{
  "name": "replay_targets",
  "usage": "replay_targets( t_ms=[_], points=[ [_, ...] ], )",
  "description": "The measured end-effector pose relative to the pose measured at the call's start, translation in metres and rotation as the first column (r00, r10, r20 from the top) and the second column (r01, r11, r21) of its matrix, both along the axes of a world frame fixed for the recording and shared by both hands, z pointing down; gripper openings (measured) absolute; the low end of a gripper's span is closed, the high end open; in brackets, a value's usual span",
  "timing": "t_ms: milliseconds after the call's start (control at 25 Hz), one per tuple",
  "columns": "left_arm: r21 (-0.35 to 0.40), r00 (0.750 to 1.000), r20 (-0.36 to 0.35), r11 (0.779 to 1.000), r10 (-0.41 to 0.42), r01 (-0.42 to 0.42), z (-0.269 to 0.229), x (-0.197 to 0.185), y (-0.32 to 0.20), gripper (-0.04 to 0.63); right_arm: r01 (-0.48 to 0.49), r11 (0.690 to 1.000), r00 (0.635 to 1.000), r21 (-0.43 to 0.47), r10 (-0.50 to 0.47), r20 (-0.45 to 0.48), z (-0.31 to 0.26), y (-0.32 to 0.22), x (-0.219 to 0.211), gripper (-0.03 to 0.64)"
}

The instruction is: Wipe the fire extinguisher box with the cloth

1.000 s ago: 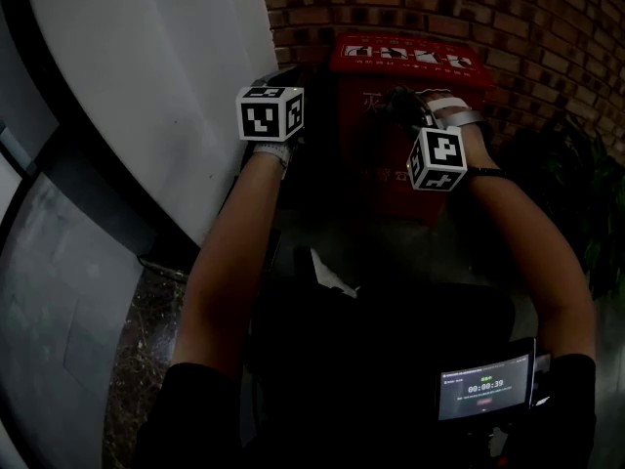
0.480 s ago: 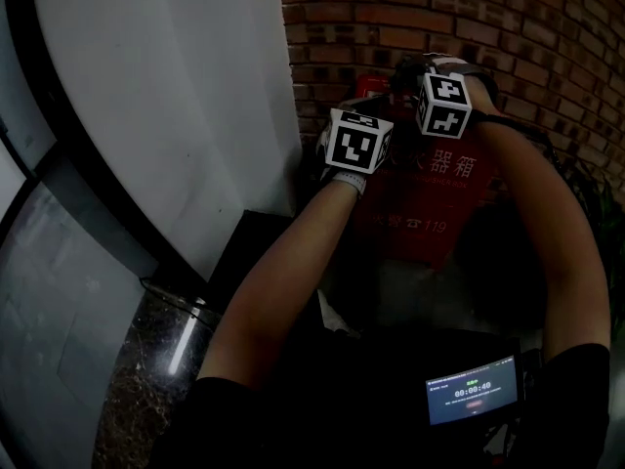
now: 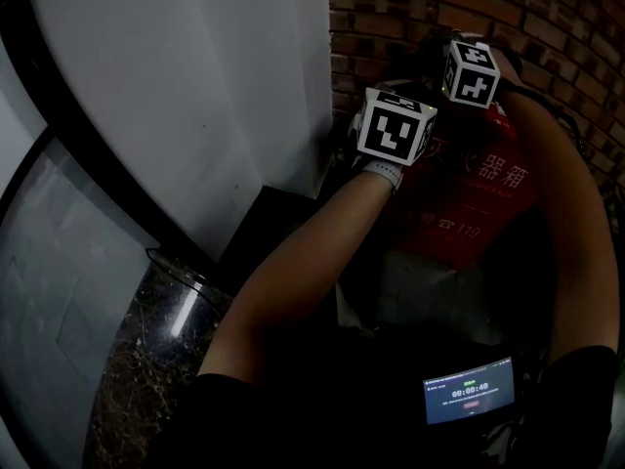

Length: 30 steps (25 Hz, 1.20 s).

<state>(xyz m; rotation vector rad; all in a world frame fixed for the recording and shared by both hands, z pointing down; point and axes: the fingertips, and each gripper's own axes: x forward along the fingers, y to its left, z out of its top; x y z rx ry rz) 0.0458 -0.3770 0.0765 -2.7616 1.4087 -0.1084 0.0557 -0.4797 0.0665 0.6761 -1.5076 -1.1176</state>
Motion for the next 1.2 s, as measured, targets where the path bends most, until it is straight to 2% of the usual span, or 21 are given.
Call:
replay_targets(
  t_ms=[200,520,760,920,1200],
  points=[
    [0.043,0.999,0.039,0.999,-0.017,0.015,0.000,-0.005,-0.002,0.003,-0.003,0.999,0.998,-0.047,0.000,-0.065,0.022,-0.013,-0.013,0.029],
    [0.061,0.999,0.048,0.998,0.014,-0.016,-0.003,0.002,0.007,0.003,-0.050,0.993,0.997,-0.104,0.044,-0.059,0.032,-0.022,-0.003,0.028],
    [0.057,0.998,0.057,0.998,0.026,-0.029,-0.002,0.016,0.011,0.003,-0.109,0.986,0.993,-0.124,0.103,-0.058,0.032,-0.021,0.031,0.028],
    [0.061,0.998,0.064,0.998,0.029,-0.033,-0.005,0.028,0.014,0.003,-0.134,0.986,0.990,-0.100,0.130,-0.044,0.026,-0.020,0.057,0.028],
    [0.062,0.996,0.075,0.996,0.054,-0.059,-0.003,0.061,0.020,0.003,-0.165,0.979,0.986,-0.121,0.163,-0.026,0.028,-0.003,0.099,0.028]
  ],
)
